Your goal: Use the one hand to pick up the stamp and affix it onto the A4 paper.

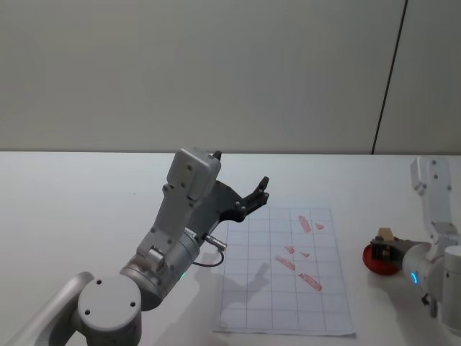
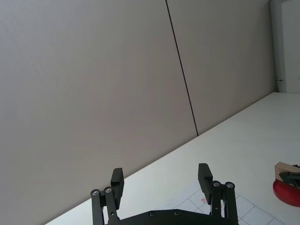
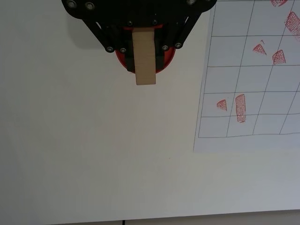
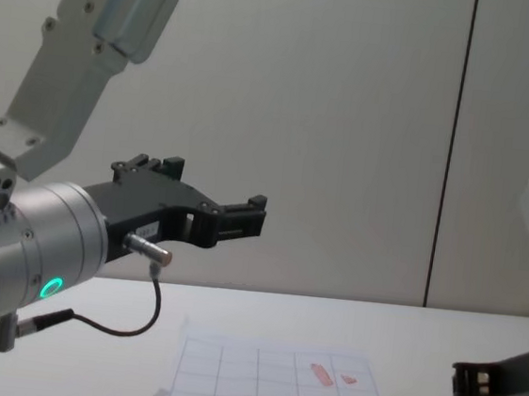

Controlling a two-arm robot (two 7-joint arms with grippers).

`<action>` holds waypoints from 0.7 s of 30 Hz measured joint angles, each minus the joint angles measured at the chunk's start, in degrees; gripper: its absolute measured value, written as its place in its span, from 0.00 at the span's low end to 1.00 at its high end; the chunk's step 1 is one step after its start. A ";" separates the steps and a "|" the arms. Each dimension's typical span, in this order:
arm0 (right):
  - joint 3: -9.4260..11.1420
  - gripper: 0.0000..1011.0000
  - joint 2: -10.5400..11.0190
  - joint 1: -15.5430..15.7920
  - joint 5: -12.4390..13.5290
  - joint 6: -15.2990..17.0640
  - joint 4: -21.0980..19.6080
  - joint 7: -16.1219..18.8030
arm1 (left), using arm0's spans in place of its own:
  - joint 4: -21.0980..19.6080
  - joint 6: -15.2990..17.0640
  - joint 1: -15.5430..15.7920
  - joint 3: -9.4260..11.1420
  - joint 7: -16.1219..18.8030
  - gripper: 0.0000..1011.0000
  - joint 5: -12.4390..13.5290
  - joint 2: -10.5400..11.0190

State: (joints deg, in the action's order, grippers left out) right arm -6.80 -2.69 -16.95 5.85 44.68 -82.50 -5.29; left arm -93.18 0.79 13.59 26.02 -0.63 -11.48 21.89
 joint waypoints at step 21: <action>0.61 0.22 -0.07 0.52 -1.26 4.19 -1.10 0.88 | 0.00 0.00 0.00 0.00 0.00 0.99 0.00 0.00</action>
State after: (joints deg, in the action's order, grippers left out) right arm -6.19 -2.76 -16.43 4.59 48.86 -83.59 -4.42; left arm -93.17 0.80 13.59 26.03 -0.63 -11.48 21.89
